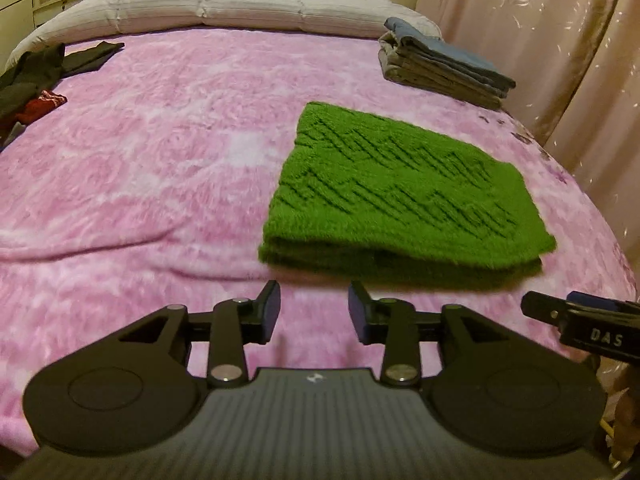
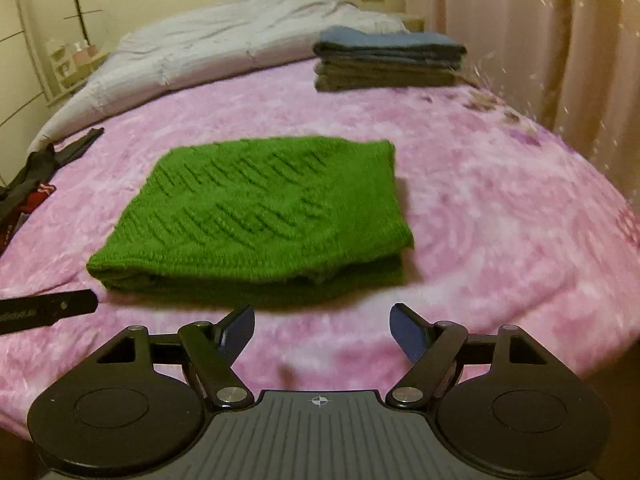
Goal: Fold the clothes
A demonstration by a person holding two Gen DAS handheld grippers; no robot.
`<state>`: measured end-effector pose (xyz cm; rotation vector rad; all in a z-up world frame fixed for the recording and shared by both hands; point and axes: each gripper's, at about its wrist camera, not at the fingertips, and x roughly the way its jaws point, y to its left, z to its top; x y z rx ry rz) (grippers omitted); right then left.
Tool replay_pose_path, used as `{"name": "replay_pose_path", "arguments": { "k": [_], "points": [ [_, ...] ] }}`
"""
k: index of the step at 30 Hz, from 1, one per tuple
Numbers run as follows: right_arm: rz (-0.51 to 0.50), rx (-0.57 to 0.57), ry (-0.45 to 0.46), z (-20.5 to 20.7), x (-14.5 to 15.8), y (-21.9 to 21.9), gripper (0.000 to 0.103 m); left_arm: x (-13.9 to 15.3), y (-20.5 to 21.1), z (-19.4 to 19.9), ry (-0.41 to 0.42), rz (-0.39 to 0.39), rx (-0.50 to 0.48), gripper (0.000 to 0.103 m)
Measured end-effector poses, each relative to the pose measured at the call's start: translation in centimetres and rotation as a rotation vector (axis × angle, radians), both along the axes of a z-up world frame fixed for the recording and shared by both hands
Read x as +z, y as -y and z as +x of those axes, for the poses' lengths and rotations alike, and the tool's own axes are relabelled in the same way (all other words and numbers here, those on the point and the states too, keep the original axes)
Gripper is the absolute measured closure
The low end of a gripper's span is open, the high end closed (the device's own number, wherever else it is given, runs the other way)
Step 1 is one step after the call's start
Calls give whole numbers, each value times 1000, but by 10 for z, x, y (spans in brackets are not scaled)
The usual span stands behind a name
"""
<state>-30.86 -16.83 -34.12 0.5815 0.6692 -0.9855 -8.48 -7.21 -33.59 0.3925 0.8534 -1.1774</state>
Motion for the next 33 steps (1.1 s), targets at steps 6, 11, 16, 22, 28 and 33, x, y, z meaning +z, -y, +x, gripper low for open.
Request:
{"name": "replay_pose_path", "arguments": {
  "k": [6, 11, 16, 22, 28, 33],
  "points": [
    [35, -21, -4, -7, 2, -14, 25, 7, -16, -15, 29, 18, -6, 69],
    [40, -35, -5, -13, 4, -22, 25, 12, -22, -23, 42, 16, -16, 68],
    [40, -43, -3, -17, 5, -22, 25, 13, -22, -26, 48, 19, -23, 67],
    [30, -46, -4, -16, 2, -15, 25, 11, -15, -18, 36, -2, -36, 67],
    [-99, -15, 92, -7, 22, 9, 26, 24, 15, 14, 56, -117, -71, 81],
    [-197, 66, 80, 33, 22, 40, 41, 19, 61, 24, 106, -191, -207, 88]
  ]
}}
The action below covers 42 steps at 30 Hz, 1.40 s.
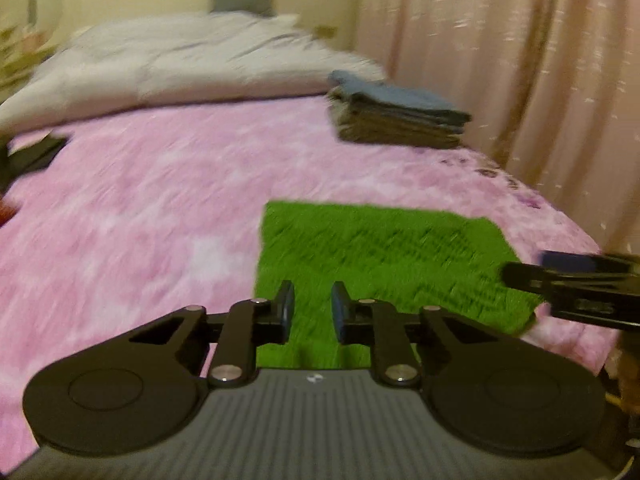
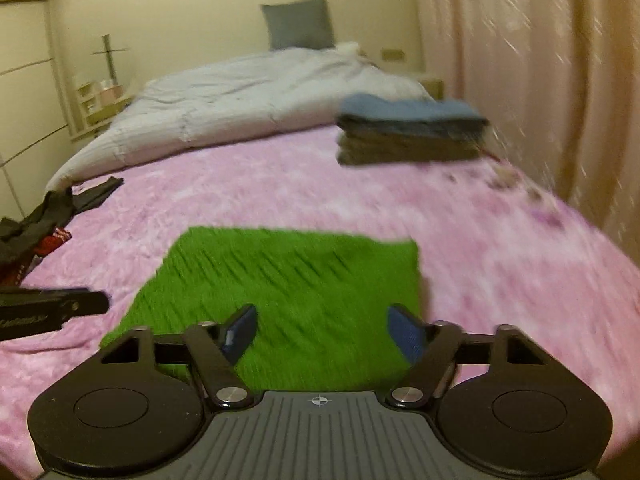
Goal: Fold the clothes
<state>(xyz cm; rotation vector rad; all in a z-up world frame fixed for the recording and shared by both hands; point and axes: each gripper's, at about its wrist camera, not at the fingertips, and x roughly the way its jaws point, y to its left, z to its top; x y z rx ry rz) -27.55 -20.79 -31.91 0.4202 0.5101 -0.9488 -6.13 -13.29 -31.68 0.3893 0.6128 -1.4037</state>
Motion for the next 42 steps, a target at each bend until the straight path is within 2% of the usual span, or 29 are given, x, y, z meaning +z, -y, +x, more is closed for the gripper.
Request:
{"name": "replay_pose_path", "arguments": {
  "k": [3, 6, 8, 10, 14, 16, 18, 21, 24, 26, 27, 29, 34, 37, 39, 42],
  "points": [
    [-16, 31, -34, 21, -17, 18, 41, -19, 21, 3, 18, 0, -43, 88],
    [1, 42, -103, 29, -51, 29, 41, -57, 31, 9, 15, 81, -31, 90],
    [-30, 75, -124, 26, -65, 25, 42, -73, 21, 10, -5, 39, -19, 90],
    [-37, 95, -148, 26, -65, 23, 42, -70, 21, 10, -8, 48, -16, 89],
    [32, 109, -135, 23, -53, 35, 41, -50, 30, 23, -57, 71, -28, 90],
    [51, 101, -90, 16, -37, 43, 41, -34, 34, 33, -81, 20, -28, 90],
    [24, 60, -43, 10, -22, 53, 41, -22, 49, 43, -86, -16, -34, 89],
    [-17, 3, -29, 14, -15, 77, 41, -19, 80, 52, -78, -43, -41, 89],
    [-11, -24, -27, 20, -24, 102, 41, -41, 110, 56, -82, -9, -55, 89],
    [34, -19, -69, 24, -43, 114, 41, -68, 122, 55, -80, 59, -57, 88],
    [43, -15, -94, 25, -53, 116, 41, -78, 121, 55, -87, 50, -50, 88],
    [38, -12, -132, 25, -65, 115, 41, -79, 114, 52, -92, 22, -31, 88],
    [67, -69, -88, 4, -44, 103, 42, -61, 87, 47, -54, 24, -15, 89],
    [37, -62, 4, -22, -23, 67, 42, -49, 45, 36, -54, -17, -2, 89],
    [25, -34, 25, -32, -20, 40, 42, -46, 20, 24, -49, -29, 2, 89],
    [44, 15, -48, -32, -37, 14, 42, -57, -5, 4, -49, 0, 16, 89]
  ]
}}
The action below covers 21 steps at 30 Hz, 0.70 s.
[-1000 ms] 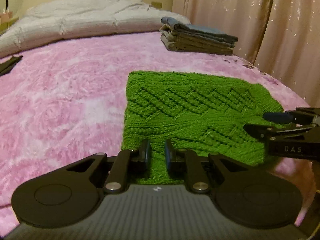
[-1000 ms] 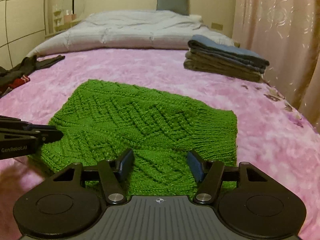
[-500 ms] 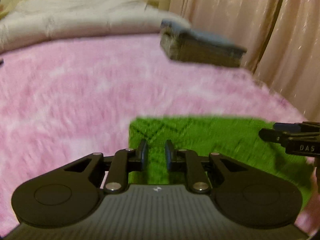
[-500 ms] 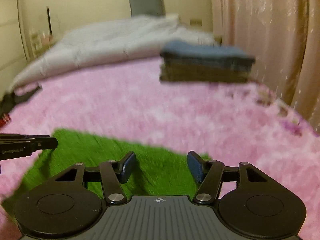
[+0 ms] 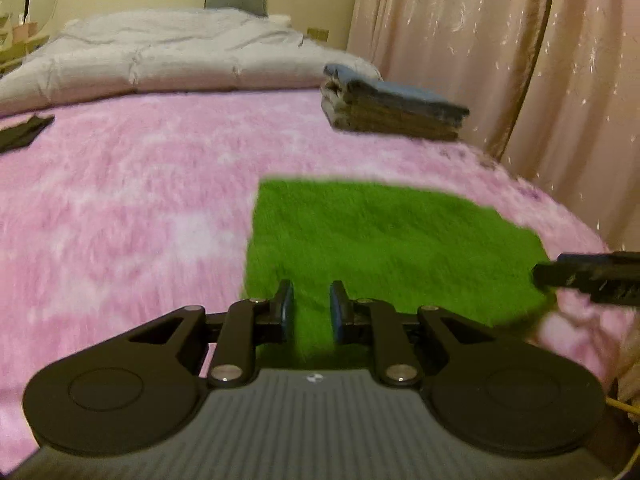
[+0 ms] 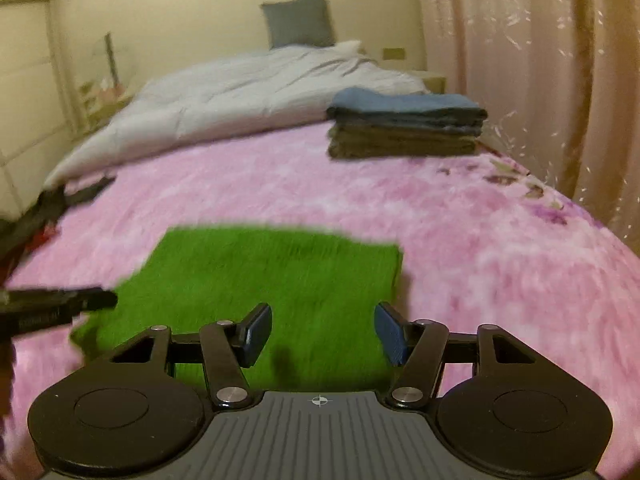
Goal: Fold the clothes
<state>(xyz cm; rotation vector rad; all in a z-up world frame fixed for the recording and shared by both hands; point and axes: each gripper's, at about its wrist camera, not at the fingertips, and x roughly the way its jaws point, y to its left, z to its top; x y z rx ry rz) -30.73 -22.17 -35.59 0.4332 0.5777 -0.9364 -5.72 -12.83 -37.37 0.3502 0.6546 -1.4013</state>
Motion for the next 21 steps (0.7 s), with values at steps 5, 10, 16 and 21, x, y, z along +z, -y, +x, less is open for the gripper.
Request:
{"name": "replay_pose_path", "arguments": {
  "k": [5, 10, 16, 21],
  "points": [
    [129, 2, -47, 1, -27, -3, 42, 1, -5, -16, 34, 43, 70, 89],
    [139, -17, -51, -7, -12, -25, 41, 21, -21, -23, 37, 96, 129, 87],
    [203, -71, -12, -21, 2, -49, 39, 35, -49, -39, 20, 183, 182, 77],
    [173, -70, -18, -22, 16, -68, 27, 51, -74, -54, 41, 179, 167, 71]
  ]
}}
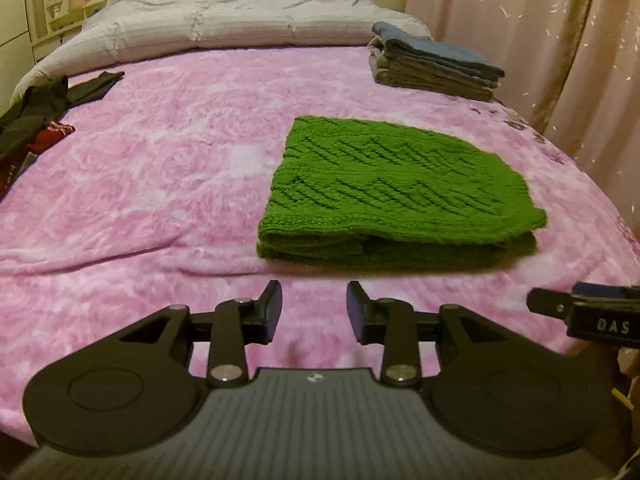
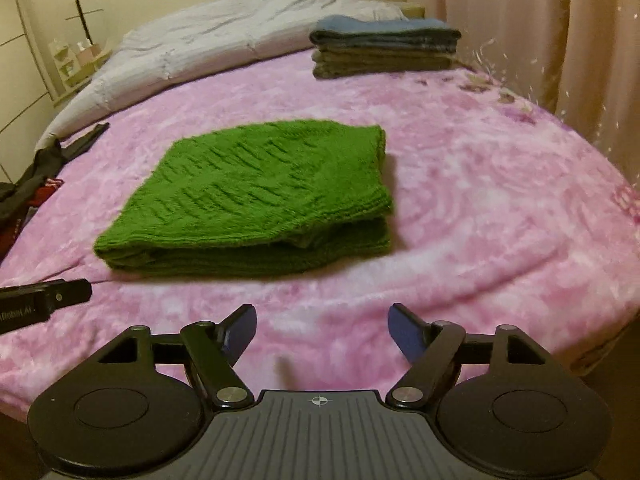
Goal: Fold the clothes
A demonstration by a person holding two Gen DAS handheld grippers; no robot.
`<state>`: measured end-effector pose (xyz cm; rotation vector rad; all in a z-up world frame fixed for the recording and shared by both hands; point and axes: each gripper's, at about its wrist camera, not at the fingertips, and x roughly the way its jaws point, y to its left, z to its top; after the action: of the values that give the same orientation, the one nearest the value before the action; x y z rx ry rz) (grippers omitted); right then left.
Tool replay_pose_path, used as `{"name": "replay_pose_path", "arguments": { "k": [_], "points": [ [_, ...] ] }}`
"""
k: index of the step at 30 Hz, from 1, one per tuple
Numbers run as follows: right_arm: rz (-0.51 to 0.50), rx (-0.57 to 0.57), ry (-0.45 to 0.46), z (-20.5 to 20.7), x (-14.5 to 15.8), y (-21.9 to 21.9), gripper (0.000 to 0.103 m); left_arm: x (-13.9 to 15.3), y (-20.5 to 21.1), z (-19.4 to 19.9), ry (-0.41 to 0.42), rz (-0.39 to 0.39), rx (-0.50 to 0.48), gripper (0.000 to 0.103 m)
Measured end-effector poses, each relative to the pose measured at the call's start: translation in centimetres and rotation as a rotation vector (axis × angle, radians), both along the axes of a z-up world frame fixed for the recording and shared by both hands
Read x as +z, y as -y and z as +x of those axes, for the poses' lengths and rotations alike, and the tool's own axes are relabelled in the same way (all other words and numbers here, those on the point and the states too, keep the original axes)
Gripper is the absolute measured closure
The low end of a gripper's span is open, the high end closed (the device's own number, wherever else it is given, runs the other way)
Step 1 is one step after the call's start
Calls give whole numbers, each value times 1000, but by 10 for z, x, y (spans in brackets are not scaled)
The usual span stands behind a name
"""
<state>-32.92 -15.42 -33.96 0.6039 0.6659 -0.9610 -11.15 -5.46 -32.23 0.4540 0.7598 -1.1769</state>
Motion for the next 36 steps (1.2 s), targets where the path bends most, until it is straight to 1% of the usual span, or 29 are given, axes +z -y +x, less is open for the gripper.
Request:
{"name": "replay_pose_path", "arguments": {
  "k": [6, 12, 22, 29, 36],
  "points": [
    [-7, -4, -34, 1, 9, -20, 27, 16, -21, -11, 26, -13, -2, 67],
    [-25, -14, -61, -3, 18, -40, 27, 28, -41, -20, 41, -36, -14, 66],
    [-84, -12, -56, -7, 39, -69, 26, 48, -75, -31, 49, -102, -30, 65],
    [-126, -9, -35, -15, 53, -88, 26, 57, -98, -40, 49, -140, -44, 63],
    [-146, -4, -11, -19, 57, -90, 25, 61, -105, -35, 33, -170, -38, 62]
  ]
}}
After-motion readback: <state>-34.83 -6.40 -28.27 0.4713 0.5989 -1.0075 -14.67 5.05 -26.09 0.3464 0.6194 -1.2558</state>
